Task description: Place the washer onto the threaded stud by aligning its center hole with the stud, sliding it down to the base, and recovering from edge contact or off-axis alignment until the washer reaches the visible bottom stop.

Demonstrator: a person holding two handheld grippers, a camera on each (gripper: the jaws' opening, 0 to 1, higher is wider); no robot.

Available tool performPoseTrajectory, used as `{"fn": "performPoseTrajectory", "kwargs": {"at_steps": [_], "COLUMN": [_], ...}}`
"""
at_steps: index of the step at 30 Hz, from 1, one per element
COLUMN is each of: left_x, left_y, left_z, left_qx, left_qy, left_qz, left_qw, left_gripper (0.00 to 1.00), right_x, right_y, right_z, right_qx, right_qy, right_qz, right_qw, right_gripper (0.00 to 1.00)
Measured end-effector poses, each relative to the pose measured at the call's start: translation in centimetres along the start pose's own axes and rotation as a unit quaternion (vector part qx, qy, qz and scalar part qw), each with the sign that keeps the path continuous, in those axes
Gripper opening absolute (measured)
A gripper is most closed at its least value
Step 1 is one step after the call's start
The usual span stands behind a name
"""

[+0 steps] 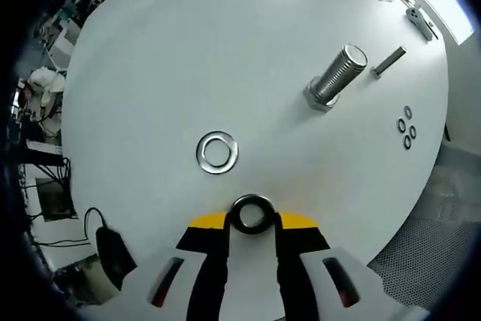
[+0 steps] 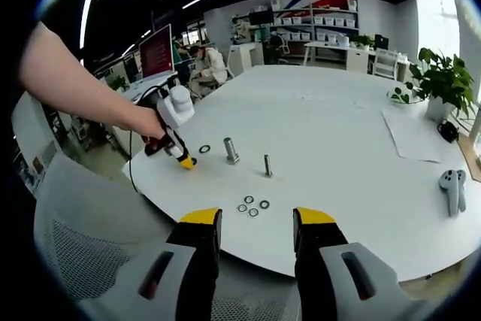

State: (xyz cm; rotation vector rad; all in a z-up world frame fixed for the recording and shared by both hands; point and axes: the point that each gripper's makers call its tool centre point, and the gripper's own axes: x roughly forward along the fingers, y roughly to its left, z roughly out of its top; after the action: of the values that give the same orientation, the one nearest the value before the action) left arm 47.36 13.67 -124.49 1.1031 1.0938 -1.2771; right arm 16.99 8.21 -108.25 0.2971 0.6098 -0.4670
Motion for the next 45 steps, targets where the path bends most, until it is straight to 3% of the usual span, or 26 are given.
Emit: {"fn": "performPoseTrajectory", "kwargs": {"at_steps": [23,26,36,45], "left_x": [-0.1,-0.4,-0.6,-1.6], "left_y": [-1.1,-2.1,-2.6,-2.8], "left_z": [0.0,-0.3,-0.1,1.5], "left_qx": [0.03,0.041,0.087,0.116], "left_qy": [-0.001,0.003,0.012,0.005], "left_qz": [-0.003,-0.007,-0.013,-0.019], "left_qw": [0.9996,0.9991,0.9961,0.993], "left_gripper": [0.19,0.19,0.19,0.19], "right_x": [0.1,0.1,0.0,0.0], "right_y": [0.1,0.1,0.1,0.1], "right_z": [0.0,0.0,0.0,-0.1], "right_qx": [-0.003,-0.003,-0.004,-0.004], "right_qy": [0.0,0.001,0.001,0.002], "right_qz": [0.004,0.005,0.005,0.005], "right_qw": [1.0,1.0,1.0,1.0], "right_gripper": [0.4,0.4,0.39,0.39]}}
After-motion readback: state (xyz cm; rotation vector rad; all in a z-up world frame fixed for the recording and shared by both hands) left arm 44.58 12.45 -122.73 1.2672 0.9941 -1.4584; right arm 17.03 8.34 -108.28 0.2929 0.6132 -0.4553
